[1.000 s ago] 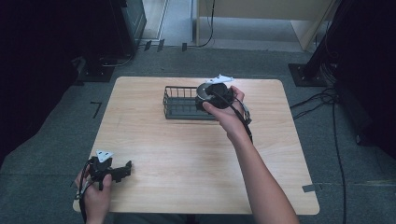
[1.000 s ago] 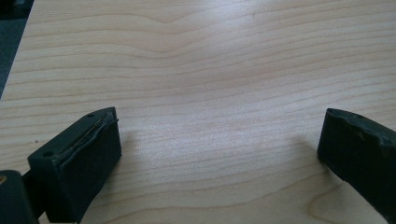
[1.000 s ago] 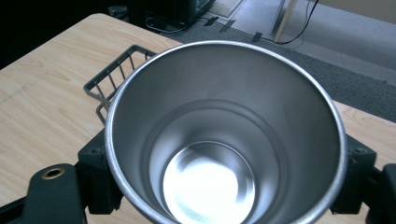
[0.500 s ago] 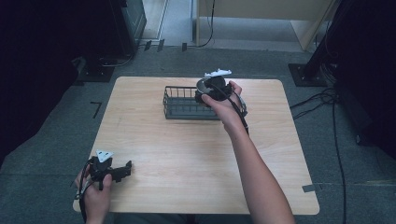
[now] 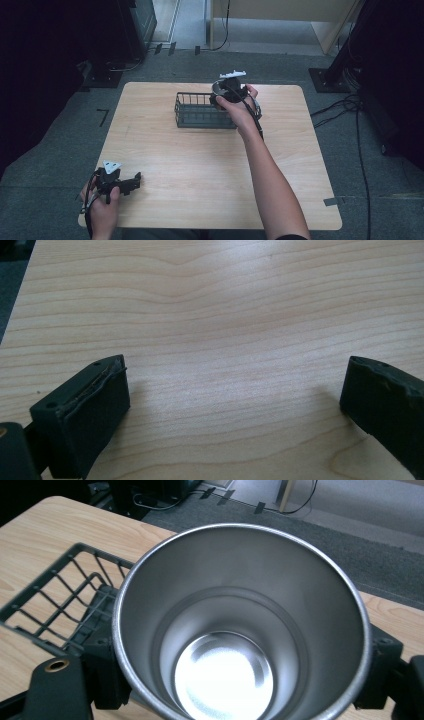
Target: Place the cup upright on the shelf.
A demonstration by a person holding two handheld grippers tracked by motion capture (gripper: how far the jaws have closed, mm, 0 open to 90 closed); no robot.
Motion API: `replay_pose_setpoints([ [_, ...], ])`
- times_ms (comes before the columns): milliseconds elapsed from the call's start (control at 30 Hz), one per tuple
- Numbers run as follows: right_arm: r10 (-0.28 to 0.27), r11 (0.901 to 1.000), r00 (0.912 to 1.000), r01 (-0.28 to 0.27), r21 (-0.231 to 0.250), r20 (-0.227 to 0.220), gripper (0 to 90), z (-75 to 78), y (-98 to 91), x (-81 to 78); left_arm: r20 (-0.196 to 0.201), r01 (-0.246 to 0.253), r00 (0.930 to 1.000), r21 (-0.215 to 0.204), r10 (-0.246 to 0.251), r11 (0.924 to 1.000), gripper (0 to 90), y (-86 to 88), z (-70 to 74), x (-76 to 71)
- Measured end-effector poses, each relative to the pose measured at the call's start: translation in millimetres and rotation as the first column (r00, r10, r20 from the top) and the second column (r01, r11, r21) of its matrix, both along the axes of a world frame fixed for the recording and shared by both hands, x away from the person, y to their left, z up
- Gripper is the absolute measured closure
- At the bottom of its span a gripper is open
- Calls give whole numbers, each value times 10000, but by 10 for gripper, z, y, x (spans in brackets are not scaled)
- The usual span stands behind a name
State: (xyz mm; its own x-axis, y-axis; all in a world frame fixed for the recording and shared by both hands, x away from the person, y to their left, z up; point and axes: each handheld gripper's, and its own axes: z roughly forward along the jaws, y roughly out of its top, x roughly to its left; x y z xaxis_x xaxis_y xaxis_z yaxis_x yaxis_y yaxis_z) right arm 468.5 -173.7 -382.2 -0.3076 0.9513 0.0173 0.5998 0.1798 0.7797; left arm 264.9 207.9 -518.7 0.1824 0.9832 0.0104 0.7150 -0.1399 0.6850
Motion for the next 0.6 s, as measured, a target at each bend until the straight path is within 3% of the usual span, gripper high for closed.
replay_pose_setpoints([
  [267, -185, 9998, 9998, 185, 2, -33, 182, -136, 16, 89, -1, 0, 10000, 0, 0, 10000, 0, 0, 0, 0],
  [600, -319, 9995, 9986, 318, -18, -415, 181, -331, 4, 142, -7, 8, 10000, 5, -8, 10000, 0, 0, 1, 0],
])
